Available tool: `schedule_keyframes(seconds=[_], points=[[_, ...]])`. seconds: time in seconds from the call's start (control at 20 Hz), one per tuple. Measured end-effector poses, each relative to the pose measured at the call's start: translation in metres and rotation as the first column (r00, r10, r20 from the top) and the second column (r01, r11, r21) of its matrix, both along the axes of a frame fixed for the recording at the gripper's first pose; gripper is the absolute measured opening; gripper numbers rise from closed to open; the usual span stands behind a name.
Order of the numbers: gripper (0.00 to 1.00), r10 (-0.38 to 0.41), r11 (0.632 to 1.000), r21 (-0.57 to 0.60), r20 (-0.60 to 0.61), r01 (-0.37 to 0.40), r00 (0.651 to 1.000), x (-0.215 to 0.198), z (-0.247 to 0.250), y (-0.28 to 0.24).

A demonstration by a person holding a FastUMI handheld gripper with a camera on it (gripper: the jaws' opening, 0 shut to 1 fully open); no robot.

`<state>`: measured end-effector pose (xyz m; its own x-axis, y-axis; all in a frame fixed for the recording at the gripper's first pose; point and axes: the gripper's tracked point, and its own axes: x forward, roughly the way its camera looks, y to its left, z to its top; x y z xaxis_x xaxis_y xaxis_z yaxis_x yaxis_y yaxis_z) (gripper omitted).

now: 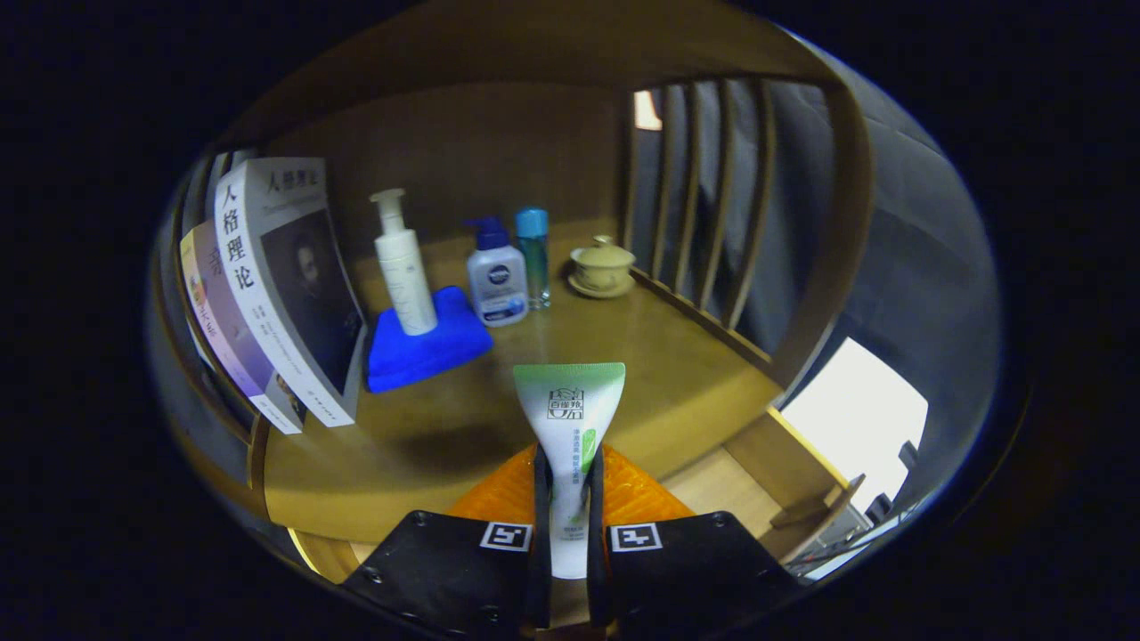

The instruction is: Pull open the drawer, take out the items inside it, and place them on the countertop above the cabinet.

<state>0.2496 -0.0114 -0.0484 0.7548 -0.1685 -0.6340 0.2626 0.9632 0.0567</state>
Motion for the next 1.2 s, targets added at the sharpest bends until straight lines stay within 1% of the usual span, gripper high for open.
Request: schedule_keyframes(seconds=[0.1, 0.15, 0.25, 0.35, 0.4, 0.45, 0.5, 0.55, 0.6, 0.7, 0.75, 0.9, 1.2], points=[[0.18, 0.068, 0.997, -0.048, 0.007, -0.068, 0.998, 0.019, 0.0, 0.004], [0.21, 0.091, 0.993, -0.071, -0.004, -0.091, 0.996, 0.026, 0.001, 0.003], [0.21, 0.14, 0.987, -0.083, 0.018, -0.138, 0.99, 0.04, -0.004, 0.01], [0.21, 0.184, 0.979, -0.094, 0.029, -0.18, 0.983, 0.044, -0.007, 0.012], [0.21, 0.189, 0.978, -0.095, 0.024, -0.186, 0.982, 0.045, -0.011, 0.01], [0.26, 0.189, 0.978, -0.089, 0.014, -0.187, 0.982, 0.043, -0.016, 0.009], [0.26, 0.197, 0.978, -0.071, 0.02, -0.195, 0.98, 0.042, -0.019, 0.011], [0.36, 0.2, 0.979, -0.049, 0.041, -0.198, 0.979, 0.045, -0.021, 0.014], [0.39, 0.2, 0.979, -0.052, 0.065, -0.196, 0.978, 0.044, -0.016, 0.013], [0.77, 0.226, 0.974, -0.053, 0.092, -0.222, 0.97, 0.046, -0.019, 0.011], [0.96, 0.233, 0.972, -0.061, 0.111, -0.228, 0.966, 0.043, -0.01, 0.01], [0.98, 0.233, 0.972, -0.071, 0.187, -0.224, 0.954, 0.036, 0.008, 0.01], [0.98, 0.208, 0.978, -0.043, 0.302, -0.204, 0.931, -0.013, 0.039, 0.014]])
